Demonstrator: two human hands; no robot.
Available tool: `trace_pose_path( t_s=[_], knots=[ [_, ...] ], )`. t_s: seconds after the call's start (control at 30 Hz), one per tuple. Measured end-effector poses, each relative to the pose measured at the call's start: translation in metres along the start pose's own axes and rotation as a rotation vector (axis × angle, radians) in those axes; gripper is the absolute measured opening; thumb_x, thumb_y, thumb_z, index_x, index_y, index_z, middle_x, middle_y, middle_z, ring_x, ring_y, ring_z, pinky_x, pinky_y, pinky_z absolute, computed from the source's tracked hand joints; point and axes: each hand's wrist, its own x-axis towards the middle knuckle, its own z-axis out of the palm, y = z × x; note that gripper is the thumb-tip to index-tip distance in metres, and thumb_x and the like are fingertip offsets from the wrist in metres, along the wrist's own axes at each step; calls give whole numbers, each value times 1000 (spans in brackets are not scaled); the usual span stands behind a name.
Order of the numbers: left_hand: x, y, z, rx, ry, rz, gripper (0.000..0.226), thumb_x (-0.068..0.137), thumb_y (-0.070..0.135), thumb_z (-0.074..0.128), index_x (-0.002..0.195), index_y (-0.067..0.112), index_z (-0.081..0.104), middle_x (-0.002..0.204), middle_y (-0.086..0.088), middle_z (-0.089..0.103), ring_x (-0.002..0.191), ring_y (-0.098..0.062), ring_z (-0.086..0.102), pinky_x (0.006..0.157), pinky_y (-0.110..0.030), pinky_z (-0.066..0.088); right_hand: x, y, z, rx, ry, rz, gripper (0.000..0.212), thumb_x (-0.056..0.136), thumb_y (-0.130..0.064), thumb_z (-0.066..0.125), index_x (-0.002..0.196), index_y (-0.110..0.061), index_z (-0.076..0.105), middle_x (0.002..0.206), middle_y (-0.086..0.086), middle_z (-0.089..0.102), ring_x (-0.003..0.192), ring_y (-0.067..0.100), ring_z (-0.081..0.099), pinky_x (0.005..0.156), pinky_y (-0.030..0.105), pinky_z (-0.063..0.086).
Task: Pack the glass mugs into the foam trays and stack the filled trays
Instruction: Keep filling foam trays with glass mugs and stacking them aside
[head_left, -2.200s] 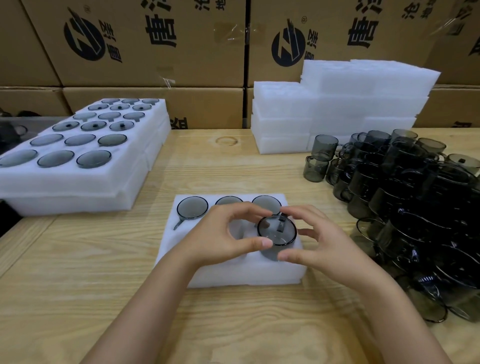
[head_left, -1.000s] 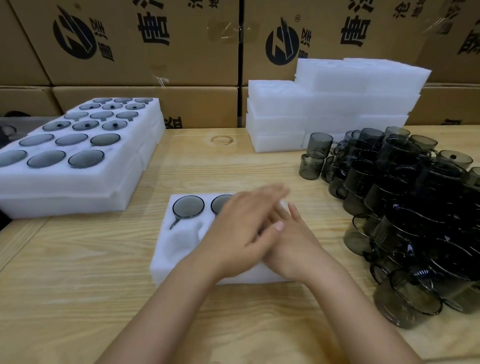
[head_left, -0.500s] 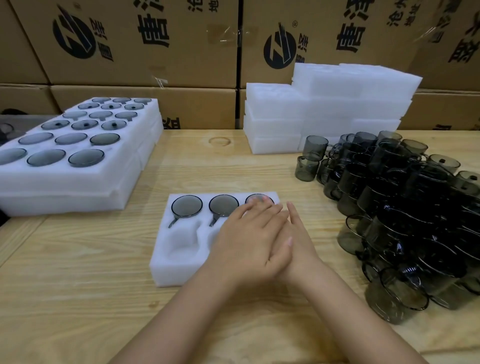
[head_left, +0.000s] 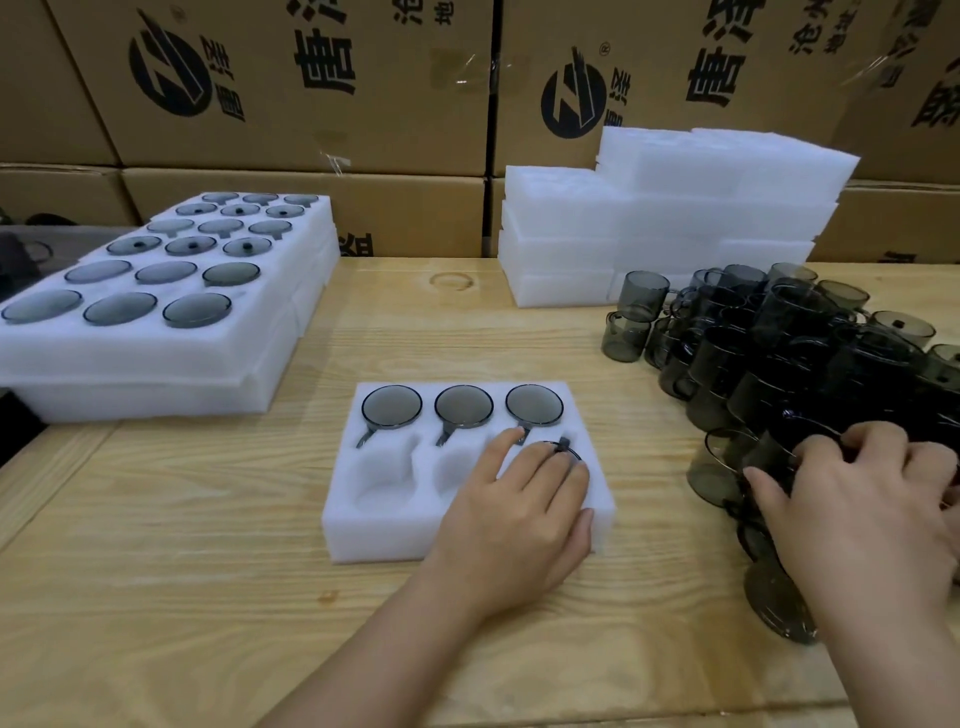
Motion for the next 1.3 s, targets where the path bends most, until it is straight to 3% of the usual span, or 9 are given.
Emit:
trace_pose_path(
  t_s=[0.33,0.5,0.7,0.87,1.0,1.07,1.17,1.23,1.3],
  knots=[
    [-2,0,1,-57,22,-26,30,89,27,49,92,9,73,78,0,68,76,-21,64,85,-37,52,6,1,13,66,148,-108,27,76,-21,74,93,-1,68,105,23,57,91,47,51,74,51,37],
    [-1,0,0,-78,49,-34,30,89,27,49,91,9,73,78,0,67,75,-20,64,82,-36,51,8,4,12,156,230,-202,24,77,-18,74,91,0,67,101,20,62,90,45,53,78,54,37],
    [7,-3,-10,-153,212,-207,26,84,19,55,98,7,72,91,-2,71,80,-22,65,79,-35,50,-1,-27,-1,507,306,-465,20,74,-14,76,85,0,67,115,20,50,94,39,54,81,49,47],
    [16,-23,-27,-258,175,-382,52,81,28,59,126,1,57,114,-6,66,97,-20,60,85,-33,45,-7,-88,-5,826,179,-640,13,74,-7,77,81,-4,66,130,21,42,98,22,50,89,30,41],
    [14,-49,-37,-649,-136,-624,77,80,36,62,147,27,25,136,7,50,120,-5,49,99,-21,39,-8,-125,-3,989,-86,-714,11,76,-8,75,82,-10,67,138,8,41,108,13,45,91,20,33],
    [9,-63,-38,-811,-214,-674,79,80,29,68,146,35,25,134,15,49,121,2,47,100,-14,37,-9,-135,1,1043,-181,-739,10,77,-11,74,83,-13,67,136,1,43,109,10,47,92,14,33],
    [3,-77,-36,-843,-218,-699,70,76,24,75,134,40,39,117,24,56,110,2,56,96,-19,43,-13,-139,7,1162,-254,-740,18,77,-12,74,88,-25,67,129,-8,49,110,3,50,92,6,33],
    [1,-81,-35,-865,-215,-740,69,71,27,81,125,46,42,112,21,60,106,4,58,93,-15,44,-14,-137,9,1287,-322,-679,31,80,-14,72,96,-38,62,125,-14,53,115,0,51,95,11,38],
    [0,-84,-35,-866,-206,-793,71,67,29,85,119,52,42,110,20,61,103,6,58,88,-11,45,-14,-133,11,1392,-389,-570,37,80,-17,71,104,-42,59,113,-16,60,104,2,58,88,19,47]
  ],
)
